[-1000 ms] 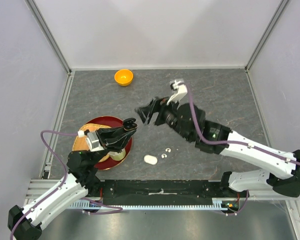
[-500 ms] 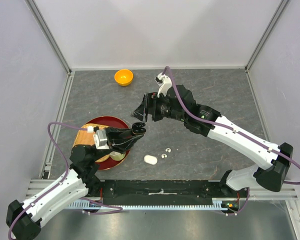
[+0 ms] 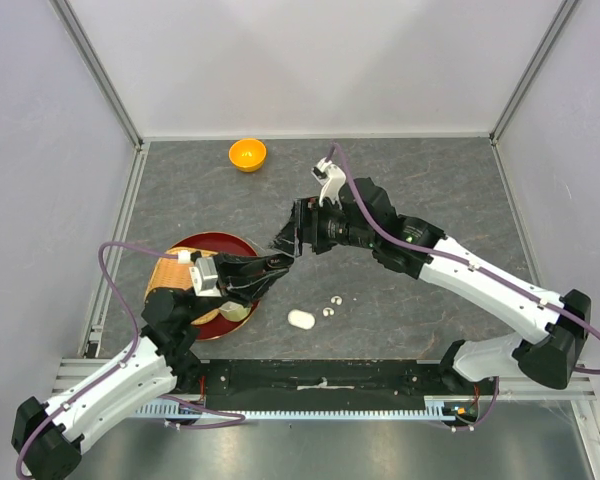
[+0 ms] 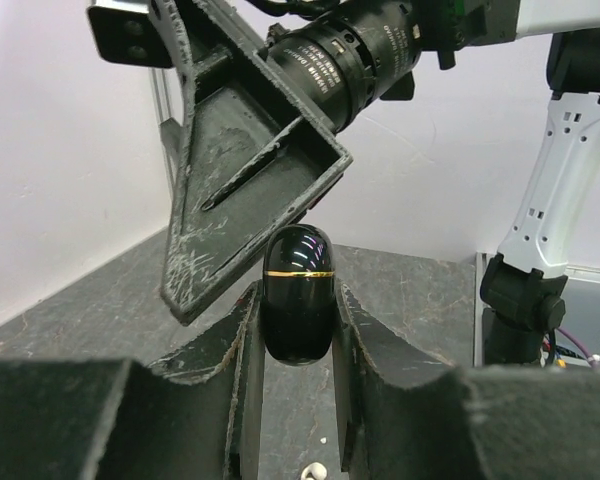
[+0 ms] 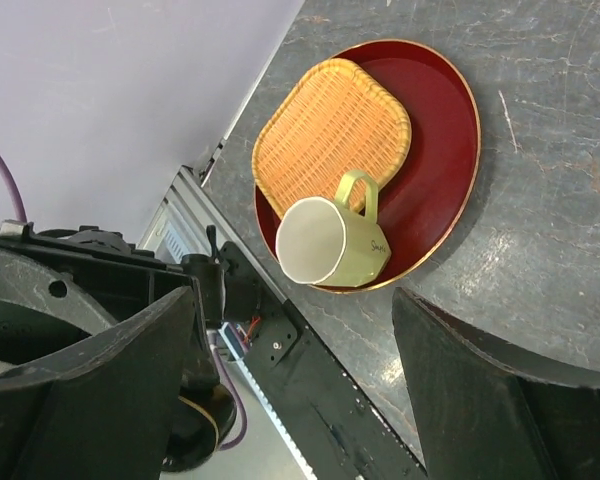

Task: Insert the wireless bluetooth earbuds into the charging case
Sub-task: Close the charging case.

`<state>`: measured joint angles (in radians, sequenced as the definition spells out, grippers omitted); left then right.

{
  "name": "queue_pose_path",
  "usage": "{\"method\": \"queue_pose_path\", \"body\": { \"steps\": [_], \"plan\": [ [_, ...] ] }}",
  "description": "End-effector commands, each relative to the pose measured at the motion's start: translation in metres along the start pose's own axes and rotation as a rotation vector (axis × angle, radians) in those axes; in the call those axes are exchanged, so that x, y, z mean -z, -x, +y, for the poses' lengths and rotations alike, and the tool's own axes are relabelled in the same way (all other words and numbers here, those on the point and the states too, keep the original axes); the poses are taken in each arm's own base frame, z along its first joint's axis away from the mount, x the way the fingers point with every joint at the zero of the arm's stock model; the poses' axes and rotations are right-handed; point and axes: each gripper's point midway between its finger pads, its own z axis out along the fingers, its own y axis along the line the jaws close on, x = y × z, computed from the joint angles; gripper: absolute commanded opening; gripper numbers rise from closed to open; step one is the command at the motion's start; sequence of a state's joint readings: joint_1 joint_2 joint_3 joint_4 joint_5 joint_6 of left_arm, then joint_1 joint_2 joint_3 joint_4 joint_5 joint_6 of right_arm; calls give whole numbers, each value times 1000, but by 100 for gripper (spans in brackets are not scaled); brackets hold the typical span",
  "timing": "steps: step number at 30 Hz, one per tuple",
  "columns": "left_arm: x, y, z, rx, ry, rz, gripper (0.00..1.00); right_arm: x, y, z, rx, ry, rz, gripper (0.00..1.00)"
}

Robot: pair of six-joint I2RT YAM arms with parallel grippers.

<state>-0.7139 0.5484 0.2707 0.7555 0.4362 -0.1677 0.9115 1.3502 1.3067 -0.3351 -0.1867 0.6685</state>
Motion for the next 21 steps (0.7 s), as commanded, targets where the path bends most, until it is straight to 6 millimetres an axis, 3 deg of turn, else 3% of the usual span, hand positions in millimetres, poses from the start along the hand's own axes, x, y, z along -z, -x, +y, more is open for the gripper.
{"method": "queue_pose_path", "body": {
  "steps": [1, 6, 9, 10, 11, 12, 14, 15, 17, 18, 19, 20, 21],
  "plan": [
    [-7, 27, 13, -41, 63, -78, 2, 17, 2, 9, -7, 37, -19, 86],
    [-12, 21, 22, 37, 112, -56, 2, 23, 5, -6, -22, -33, -73, 87],
    [-19, 13, 28, 111, 142, 6, 2, 34, 16, -35, -73, -188, -168, 88],
    [-26, 13, 33, 138, 165, 31, 2, 40, 22, -56, -115, -295, -222, 89],
    [-27, 0, 37, 210, 198, 89, 2, 44, 23, -65, -130, -333, -242, 89],
    [-33, 7, 44, 240, 237, 94, 2, 53, 29, -75, -153, -373, -278, 89],
    [-37, -24, 51, 334, 286, 222, 2, 66, 32, -95, -186, -459, -326, 89],
    [-46, -20, 54, 351, 292, 235, 2, 77, 39, -98, -197, -471, -364, 89],
    [-51, -56, 60, 454, 347, 368, 2, 91, 43, -110, -230, -523, -421, 89],
    [-62, -50, 65, 477, 357, 366, 2, 104, 49, -112, -246, -528, -461, 90],
    [-67, -57, 66, 507, 363, 387, 2, 112, 51, -115, -254, -541, -485, 90],
    [-71, -83, 71, 563, 390, 450, 2, 122, 54, -118, -261, -553, -521, 90],
    [-81, -83, 71, 586, 378, 456, 2, 129, 57, -121, -265, -564, -542, 90]
  ]
}}
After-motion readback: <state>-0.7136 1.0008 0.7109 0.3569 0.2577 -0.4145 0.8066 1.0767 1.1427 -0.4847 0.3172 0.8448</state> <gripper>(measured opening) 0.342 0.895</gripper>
